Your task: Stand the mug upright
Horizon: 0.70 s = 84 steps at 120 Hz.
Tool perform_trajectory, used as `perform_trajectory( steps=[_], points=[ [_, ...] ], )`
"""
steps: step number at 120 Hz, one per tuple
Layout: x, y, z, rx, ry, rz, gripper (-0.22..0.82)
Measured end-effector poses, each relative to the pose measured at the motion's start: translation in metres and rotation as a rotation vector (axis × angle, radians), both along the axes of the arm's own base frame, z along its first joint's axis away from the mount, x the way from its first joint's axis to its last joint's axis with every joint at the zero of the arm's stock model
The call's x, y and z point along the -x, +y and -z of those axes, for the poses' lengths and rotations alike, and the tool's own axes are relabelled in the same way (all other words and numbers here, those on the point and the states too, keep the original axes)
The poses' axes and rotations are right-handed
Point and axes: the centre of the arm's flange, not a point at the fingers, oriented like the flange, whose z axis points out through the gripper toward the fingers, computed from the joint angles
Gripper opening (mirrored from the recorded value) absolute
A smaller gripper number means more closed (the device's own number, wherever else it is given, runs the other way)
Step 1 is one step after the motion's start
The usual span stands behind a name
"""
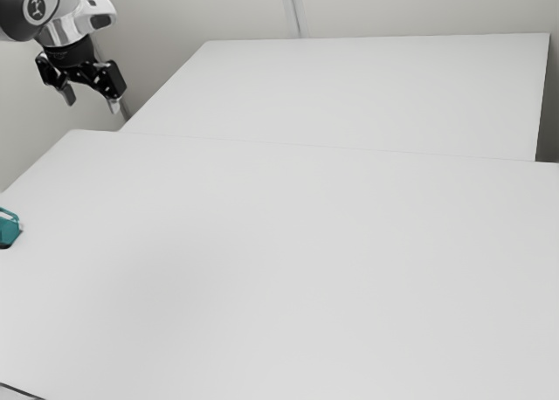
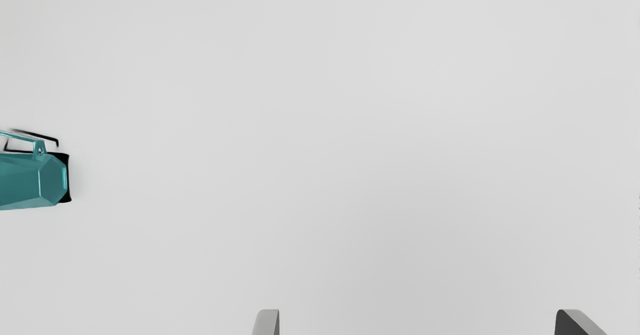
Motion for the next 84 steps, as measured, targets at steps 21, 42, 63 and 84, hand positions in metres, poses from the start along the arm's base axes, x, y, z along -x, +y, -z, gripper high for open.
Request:
perform_trajectory(
  steps=[21,42,63,84],
  points=[
    [-0.003,-0.002,-0.002,-0.002,-0.026,0.013,0.6],
    [-0.002,0.016,0.003,0.004,-0.038,-0.015,0.6],
    [0.036,0.117,0.015,0.112,-0.007,-0.235,0.6],
    [0.11,0.241,0.058,0.293,0.045,-0.467,0.6]
  ],
)
